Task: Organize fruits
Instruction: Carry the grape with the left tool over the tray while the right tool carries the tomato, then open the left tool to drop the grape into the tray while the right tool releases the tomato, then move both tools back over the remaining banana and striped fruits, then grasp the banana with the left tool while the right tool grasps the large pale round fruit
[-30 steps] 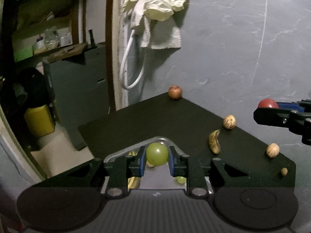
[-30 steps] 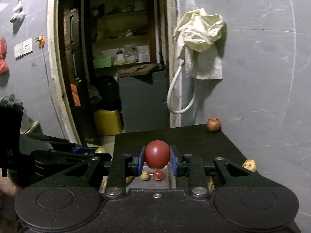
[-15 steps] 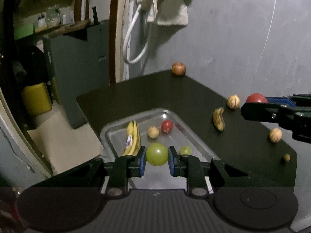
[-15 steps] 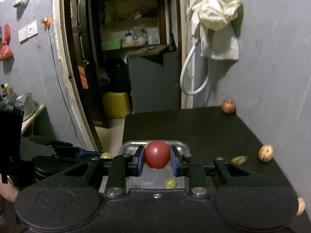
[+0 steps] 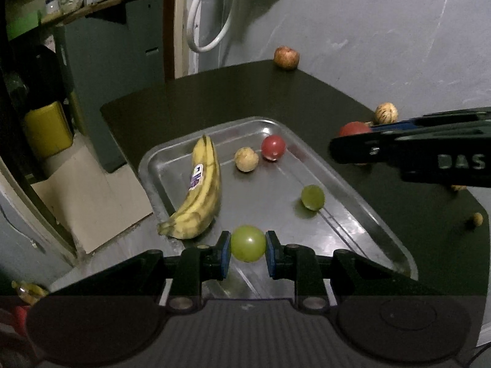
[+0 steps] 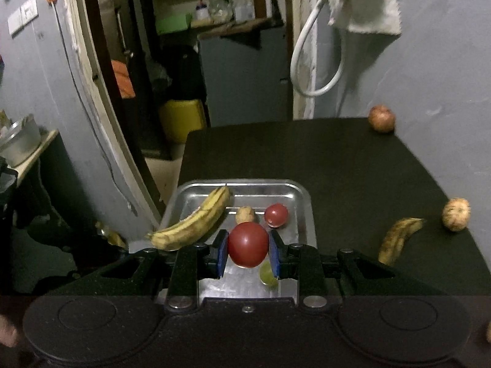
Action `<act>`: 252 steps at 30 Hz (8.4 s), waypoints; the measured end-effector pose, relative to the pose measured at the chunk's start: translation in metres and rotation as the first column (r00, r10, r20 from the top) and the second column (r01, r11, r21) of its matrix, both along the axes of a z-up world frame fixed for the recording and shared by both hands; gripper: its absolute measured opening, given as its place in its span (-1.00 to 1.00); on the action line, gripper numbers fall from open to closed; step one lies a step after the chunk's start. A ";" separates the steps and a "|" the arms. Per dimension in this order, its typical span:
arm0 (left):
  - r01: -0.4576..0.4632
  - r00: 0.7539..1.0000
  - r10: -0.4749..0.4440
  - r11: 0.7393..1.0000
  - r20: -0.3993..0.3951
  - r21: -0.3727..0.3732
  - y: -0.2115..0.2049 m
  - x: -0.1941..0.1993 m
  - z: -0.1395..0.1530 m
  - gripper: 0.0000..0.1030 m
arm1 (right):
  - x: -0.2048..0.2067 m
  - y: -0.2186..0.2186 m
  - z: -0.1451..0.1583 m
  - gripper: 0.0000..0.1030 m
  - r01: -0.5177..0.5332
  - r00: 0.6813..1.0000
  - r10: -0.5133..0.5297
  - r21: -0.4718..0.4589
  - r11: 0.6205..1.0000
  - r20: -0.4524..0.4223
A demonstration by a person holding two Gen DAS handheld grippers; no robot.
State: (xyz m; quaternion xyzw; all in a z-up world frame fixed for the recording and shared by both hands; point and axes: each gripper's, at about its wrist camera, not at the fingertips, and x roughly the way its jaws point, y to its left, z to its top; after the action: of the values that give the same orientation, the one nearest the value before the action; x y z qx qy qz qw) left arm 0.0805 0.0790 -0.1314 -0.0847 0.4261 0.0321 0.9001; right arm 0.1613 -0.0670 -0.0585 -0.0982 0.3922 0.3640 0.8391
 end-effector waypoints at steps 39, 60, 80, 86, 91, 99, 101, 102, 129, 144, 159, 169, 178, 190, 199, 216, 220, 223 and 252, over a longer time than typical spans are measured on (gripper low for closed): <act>0.006 0.999 -0.005 1.000 -0.040 0.027 0.007 0.028 -0.026 -0.48 | 0.063 0.052 -0.068 -0.37 -0.020 0.981 0.002 -0.090 0.996 -0.195; 0.009 1.000 -0.010 0.998 0.005 0.056 -0.009 0.021 -0.002 0.45 | 0.053 0.012 -0.019 0.26 0.066 0.985 -0.063 0.013 0.998 -0.161; -0.007 0.995 -0.001 0.997 0.103 0.074 -0.012 0.005 0.043 0.98 | 0.022 -0.032 0.048 0.91 0.131 0.988 -0.113 0.190 0.973 -0.101; -0.004 0.992 -0.006 0.997 0.129 0.077 -0.018 -0.003 0.057 0.99 | 0.006 -0.052 0.070 0.95 0.149 0.988 -0.137 0.238 0.960 -0.069; 0.004 0.988 -0.016 0.997 0.152 0.077 -0.025 -0.007 0.070 0.99 | -0.009 -0.069 0.085 0.97 0.162 0.987 -0.155 0.271 0.949 -0.049; 0.052 0.979 -0.070 0.994 0.189 0.101 -0.039 -0.007 0.091 0.99 | -0.031 -0.102 0.106 0.99 0.187 0.981 -0.196 0.312 0.931 -0.002; 0.065 0.977 -0.085 0.992 0.197 0.107 -0.044 -0.006 0.095 0.99 | -0.036 -0.110 0.108 0.99 0.195 0.978 -0.209 0.316 0.929 0.011; 0.074 0.975 -0.094 0.991 0.199 0.109 -0.046 -0.004 0.096 0.99 | -0.038 -0.114 0.110 0.99 0.203 0.975 -0.219 0.317 0.926 0.017; 0.330 0.933 -0.345 0.934 0.103 0.137 -0.111 0.038 0.077 0.99 | -0.075 -0.219 0.058 0.99 0.515 0.855 -0.513 0.253 0.819 -0.080; 0.444 0.891 -0.451 0.889 0.044 0.113 -0.126 0.099 0.045 0.99 | -0.060 -0.251 0.019 0.98 0.724 0.688 -0.723 0.114 0.680 -0.059; 0.472 0.878 -0.478 0.875 0.031 0.110 -0.136 0.152 0.025 0.99 | -0.031 -0.268 -0.005 0.97 0.782 0.623 -0.782 0.037 0.622 -0.025; 0.467 0.883 -0.470 0.878 0.006 0.104 -0.149 0.174 0.012 0.99 | -0.010 -0.271 -0.027 0.93 0.777 0.629 -0.777 -0.021 0.629 -0.024; 0.458 0.888 -0.459 0.882 -0.018 0.113 -0.160 0.192 0.003 0.99 | 0.022 -0.274 -0.031 0.92 0.758 0.653 -0.758 -0.024 0.652 0.011; 0.422 0.907 -0.421 0.900 -0.032 0.108 -0.164 0.217 -0.017 0.98 | 0.079 -0.275 -0.063 0.74 0.701 0.712 -0.699 -0.111 0.704 0.065; 0.420 0.908 -0.417 0.901 -0.044 0.112 -0.171 0.228 -0.026 0.78 | 0.093 -0.279 -0.081 0.62 0.687 0.722 -0.691 -0.152 0.710 0.037; 0.405 0.913 -0.398 0.909 -0.086 0.101 -0.175 0.236 -0.039 0.41 | 0.100 -0.279 -0.088 0.39 0.670 0.736 -0.676 -0.176 0.722 0.028; 0.401 0.916 -0.393 0.910 -0.084 0.104 -0.175 0.238 -0.041 0.41 | 0.101 -0.277 -0.089 0.35 0.662 0.742 -0.669 -0.186 0.726 0.031; 0.408 0.913 -0.400 0.905 -0.083 0.121 -0.177 0.239 -0.041 0.29 | 0.103 -0.277 -0.091 0.23 0.664 0.740 -0.672 -0.198 0.721 0.034; 0.410 0.912 -0.411 0.908 -0.006 0.082 -0.162 0.217 -0.021 -0.41 | 0.078 -0.261 -0.052 0.04 0.665 0.746 -0.663 -0.110 0.738 0.061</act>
State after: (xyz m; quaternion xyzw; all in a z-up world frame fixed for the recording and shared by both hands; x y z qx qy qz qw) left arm 0.2972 -0.0828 -0.1523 0.0433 0.4274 -0.1410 0.8920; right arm 0.2397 -0.3277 -0.1109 -0.0077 0.4159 0.0150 0.9092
